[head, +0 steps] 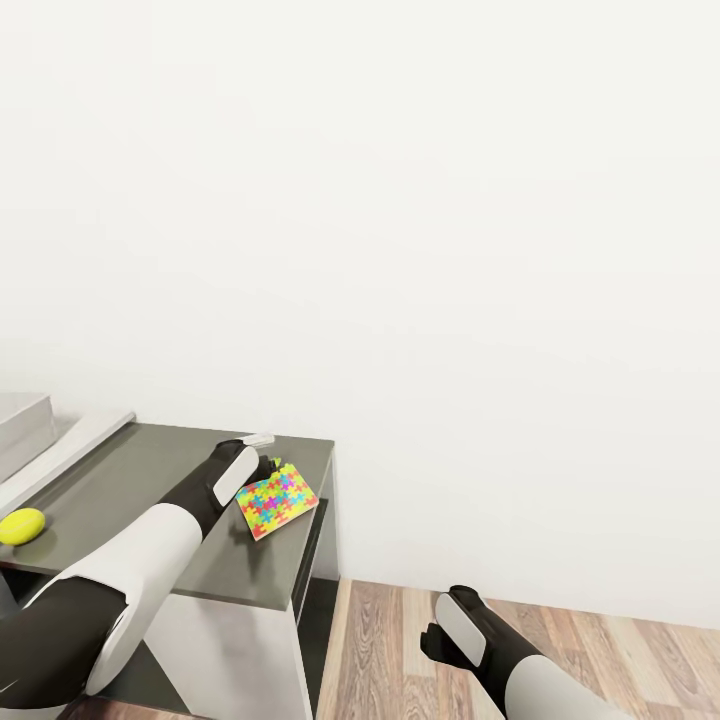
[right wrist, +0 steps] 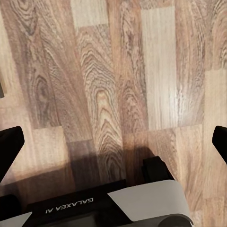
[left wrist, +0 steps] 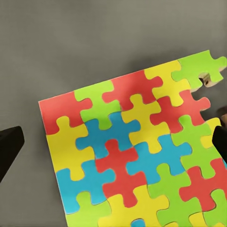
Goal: Put all the toys in the child's room - the three board games (two on the bed and one on the table), the two jigsaw puzzles on the table, and the tennis ball on the table - inside the toy box on the table in the child's room.
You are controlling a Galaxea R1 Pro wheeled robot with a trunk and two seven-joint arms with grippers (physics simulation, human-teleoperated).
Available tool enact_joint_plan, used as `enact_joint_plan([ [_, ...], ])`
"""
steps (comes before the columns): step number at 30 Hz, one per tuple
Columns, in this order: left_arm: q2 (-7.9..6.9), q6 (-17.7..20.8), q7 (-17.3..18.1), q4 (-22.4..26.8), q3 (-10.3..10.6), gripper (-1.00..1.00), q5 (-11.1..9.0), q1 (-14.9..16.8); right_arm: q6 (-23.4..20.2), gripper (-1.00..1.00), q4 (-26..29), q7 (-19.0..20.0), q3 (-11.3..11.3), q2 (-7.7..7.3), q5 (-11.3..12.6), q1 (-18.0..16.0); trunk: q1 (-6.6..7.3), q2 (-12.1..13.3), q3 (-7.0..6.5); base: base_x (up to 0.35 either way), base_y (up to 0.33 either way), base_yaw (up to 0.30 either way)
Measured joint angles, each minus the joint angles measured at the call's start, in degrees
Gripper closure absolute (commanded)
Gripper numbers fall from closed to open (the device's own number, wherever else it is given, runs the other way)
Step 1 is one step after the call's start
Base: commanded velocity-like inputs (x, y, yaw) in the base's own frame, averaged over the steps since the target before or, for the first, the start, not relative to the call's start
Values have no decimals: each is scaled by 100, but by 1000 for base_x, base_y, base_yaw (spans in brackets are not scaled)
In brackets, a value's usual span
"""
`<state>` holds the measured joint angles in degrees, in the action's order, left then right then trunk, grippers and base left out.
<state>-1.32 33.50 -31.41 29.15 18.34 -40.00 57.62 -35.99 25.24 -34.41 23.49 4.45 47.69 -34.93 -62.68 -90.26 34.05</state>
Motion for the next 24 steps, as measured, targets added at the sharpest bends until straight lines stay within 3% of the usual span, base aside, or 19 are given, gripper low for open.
enact_joint_plan([
  [24,0,12,9,0,0,-100,-8,0,0,-100,0,0,-2,-1,0,0,0,0,0,0,-40,0],
])
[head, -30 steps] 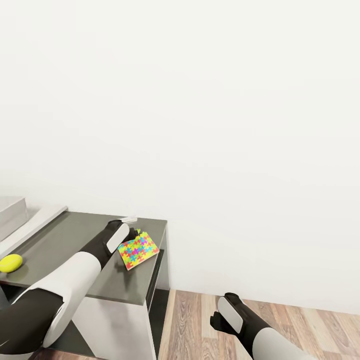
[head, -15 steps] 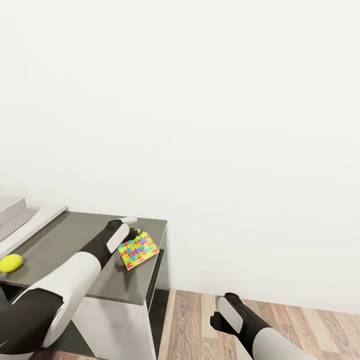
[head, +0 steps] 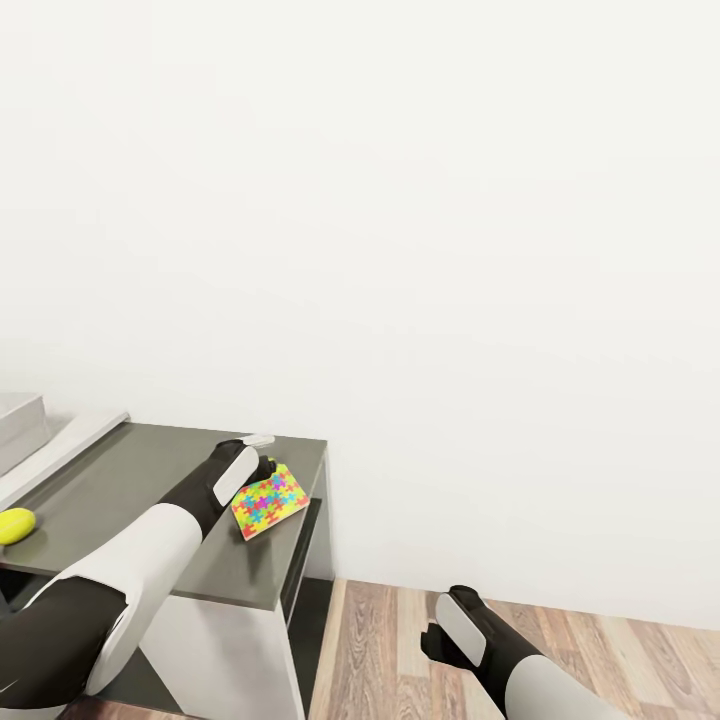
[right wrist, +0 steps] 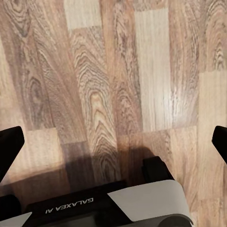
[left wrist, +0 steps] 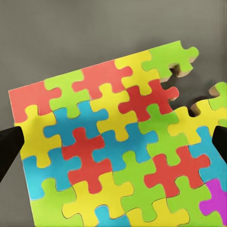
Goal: Put all the toys in the child's room - the three board games (two on the bed and one on the table), the two jigsaw puzzles on the table, and the tennis ball on the table - inside the toy box on the table in the child's room.
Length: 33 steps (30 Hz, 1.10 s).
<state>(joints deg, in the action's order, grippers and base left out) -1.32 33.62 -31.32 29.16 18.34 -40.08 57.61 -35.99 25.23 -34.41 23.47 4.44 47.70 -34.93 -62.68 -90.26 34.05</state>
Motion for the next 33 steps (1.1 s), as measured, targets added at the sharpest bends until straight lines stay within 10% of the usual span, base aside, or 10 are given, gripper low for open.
enact_joint_plan([
  [33,0,-9,-6,0,0,-100,8,0,1,-100,0,0,0,4,0,0,0,0,0,0,-26,0],
])
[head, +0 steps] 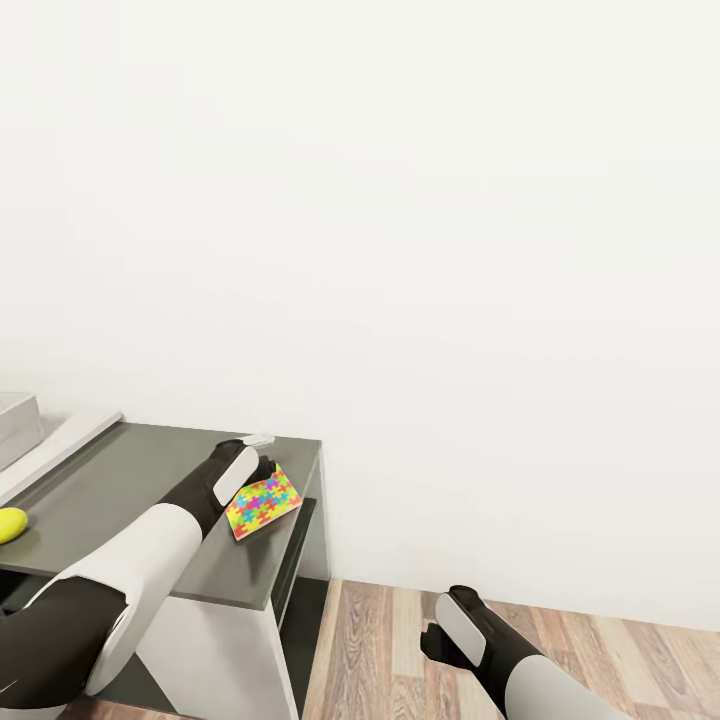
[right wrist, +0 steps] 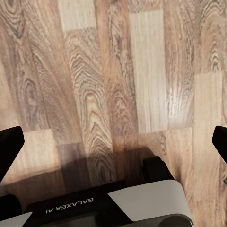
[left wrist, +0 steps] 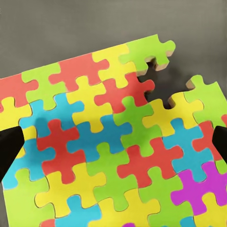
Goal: Put all the toys in the child's room - the three board games (two on the bed and one on the table), the two jigsaw puzzles on the table, and the tennis ball on the table - inside the toy box on the table in the child's room.
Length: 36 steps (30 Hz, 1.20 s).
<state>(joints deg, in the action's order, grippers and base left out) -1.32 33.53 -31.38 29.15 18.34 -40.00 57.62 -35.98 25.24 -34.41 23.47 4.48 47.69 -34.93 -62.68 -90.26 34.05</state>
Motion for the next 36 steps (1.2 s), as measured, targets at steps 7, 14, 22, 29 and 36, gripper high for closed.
enact_joint_plan([
  [7,0,-6,-3,0,0,-100,2,0,-2,-100,0,0,0,3,0,0,0,0,0,0,0,0],
  [14,-5,-9,-12,0,-12,-100,8,0,-2,-100,0,0,0,3,0,0,0,0,0,0,0,0],
  [22,-8,-10,-23,7,-24,-100,15,0,-2,-100,0,0,1,4,0,0,0,0,0,0,0,0],
  [29,-9,-152,-122,16,-20,-100,17,0,-2,-100,0,0,0,2,0,0,0,0,0,0,0,0],
  [36,-9,-230,-395,18,-19,-100,12,0,-2,-100,0,0,0,2,0,0,0,0,0,0,0,0],
])
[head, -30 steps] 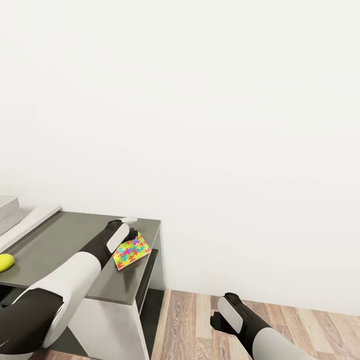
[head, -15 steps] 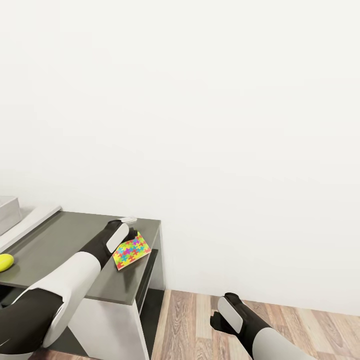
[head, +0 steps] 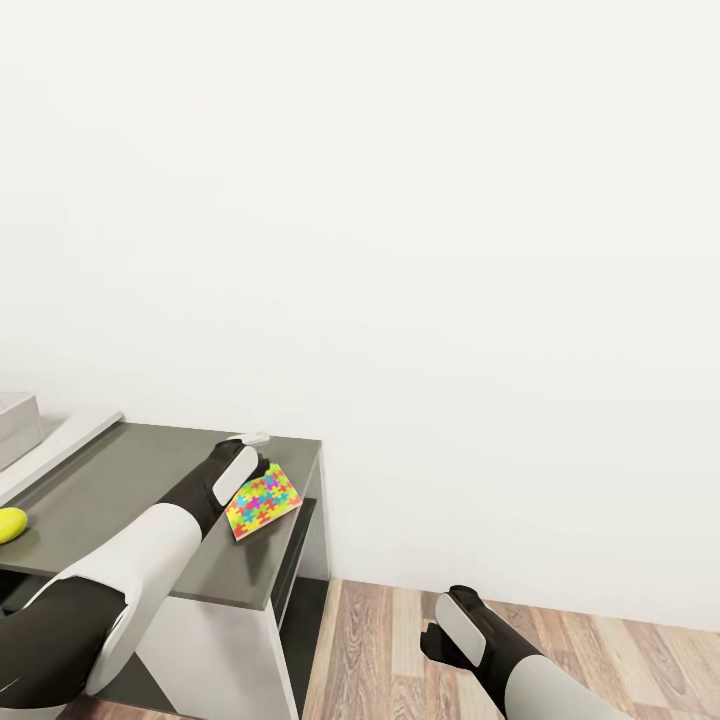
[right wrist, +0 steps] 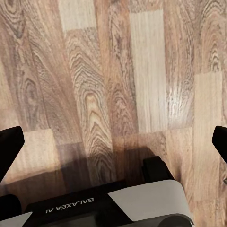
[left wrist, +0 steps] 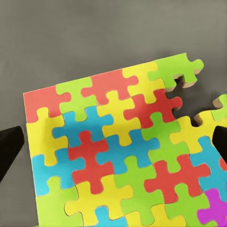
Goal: Put all the toys in the child's room - the three board games (two on the bed and one on the table), the two jigsaw puzzles on the table, and the tennis ball on the table - inside the toy box on the table in the child's room.
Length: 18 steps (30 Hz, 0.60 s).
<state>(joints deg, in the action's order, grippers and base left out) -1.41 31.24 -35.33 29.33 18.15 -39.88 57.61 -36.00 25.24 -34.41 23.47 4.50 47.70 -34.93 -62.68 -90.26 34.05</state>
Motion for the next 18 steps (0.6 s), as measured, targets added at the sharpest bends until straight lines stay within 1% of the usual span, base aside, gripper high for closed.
enact_joint_plan([
  [12,0,-13,-82,2,9,-100,-2,0,1,-100,0,0,0,0,0,0,0,0,0,0,0,0],
  [16,0,-13,-79,1,9,-100,-4,0,1,-100,0,0,0,0,0,0,-87,-159,71,0,0,0],
  [18,0,-13,-79,4,10,-100,-6,0,0,-100,0,0,0,-2,0,0,-88,-160,72,0,0,0],
])
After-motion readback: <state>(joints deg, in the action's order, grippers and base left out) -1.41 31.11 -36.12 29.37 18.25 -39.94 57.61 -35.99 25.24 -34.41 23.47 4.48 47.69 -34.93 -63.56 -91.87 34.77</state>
